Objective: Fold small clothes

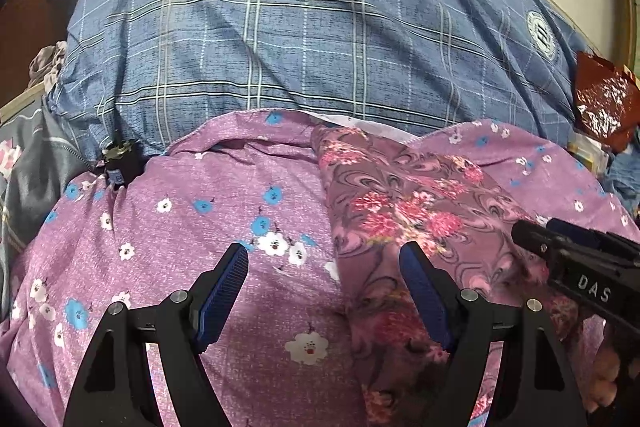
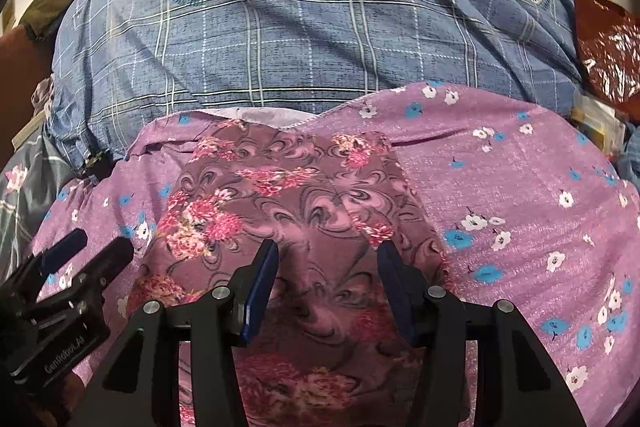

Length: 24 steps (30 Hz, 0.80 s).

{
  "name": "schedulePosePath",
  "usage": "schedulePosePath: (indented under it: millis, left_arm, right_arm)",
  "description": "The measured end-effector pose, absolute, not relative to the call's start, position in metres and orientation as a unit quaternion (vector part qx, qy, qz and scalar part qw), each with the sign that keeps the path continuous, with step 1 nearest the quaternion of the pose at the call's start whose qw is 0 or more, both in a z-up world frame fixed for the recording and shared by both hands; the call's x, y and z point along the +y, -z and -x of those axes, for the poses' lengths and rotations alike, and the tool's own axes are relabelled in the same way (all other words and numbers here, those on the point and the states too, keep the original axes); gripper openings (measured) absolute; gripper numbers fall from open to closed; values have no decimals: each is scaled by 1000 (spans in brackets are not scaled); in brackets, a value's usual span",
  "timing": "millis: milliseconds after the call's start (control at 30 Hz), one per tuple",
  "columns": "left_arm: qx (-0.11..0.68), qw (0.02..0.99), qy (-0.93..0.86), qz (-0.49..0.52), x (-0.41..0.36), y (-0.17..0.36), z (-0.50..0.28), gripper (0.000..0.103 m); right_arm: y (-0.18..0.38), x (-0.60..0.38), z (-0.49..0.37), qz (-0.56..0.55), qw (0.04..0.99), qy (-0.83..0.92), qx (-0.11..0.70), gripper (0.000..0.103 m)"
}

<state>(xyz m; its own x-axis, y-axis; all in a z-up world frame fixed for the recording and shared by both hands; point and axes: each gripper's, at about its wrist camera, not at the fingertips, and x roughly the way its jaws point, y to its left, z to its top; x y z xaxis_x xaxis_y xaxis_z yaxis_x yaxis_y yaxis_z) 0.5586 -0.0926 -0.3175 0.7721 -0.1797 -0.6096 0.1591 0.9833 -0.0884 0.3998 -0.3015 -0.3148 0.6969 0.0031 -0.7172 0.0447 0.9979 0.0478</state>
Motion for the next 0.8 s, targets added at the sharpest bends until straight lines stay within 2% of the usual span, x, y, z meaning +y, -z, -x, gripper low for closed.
schedulePosePath:
  millis: [800]
  left_arm:
    - [328, 941, 77, 18, -102, 319, -564, 78]
  right_arm:
    - [315, -312, -398, -23, 923, 30, 384, 54]
